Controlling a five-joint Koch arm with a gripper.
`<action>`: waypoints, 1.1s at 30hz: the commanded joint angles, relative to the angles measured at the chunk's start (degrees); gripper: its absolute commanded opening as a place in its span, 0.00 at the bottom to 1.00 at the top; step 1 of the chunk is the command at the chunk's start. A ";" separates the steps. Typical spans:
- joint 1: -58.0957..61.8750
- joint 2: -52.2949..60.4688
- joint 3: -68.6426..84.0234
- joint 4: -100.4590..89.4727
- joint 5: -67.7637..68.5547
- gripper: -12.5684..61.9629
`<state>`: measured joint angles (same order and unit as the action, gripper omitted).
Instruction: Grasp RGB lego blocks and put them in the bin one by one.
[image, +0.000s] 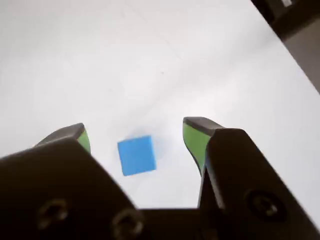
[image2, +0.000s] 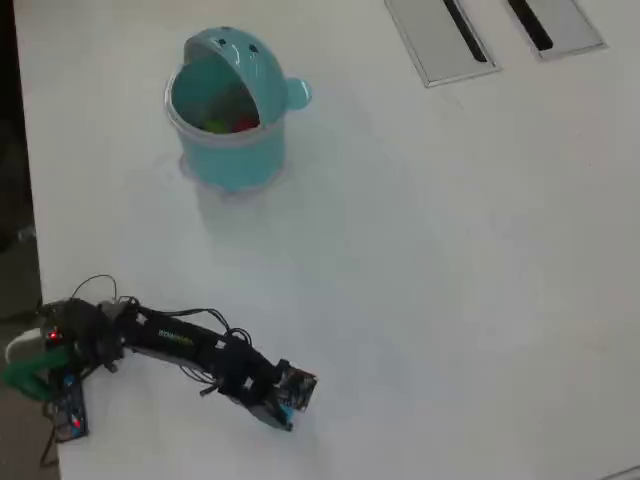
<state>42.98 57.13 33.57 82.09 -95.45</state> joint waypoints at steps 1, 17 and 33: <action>-0.18 1.49 -2.11 2.20 -0.97 0.63; -0.62 0.53 7.12 4.83 -7.21 0.65; -0.09 -4.13 10.72 2.64 -7.91 0.65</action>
<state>42.28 51.77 45.88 85.96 -103.10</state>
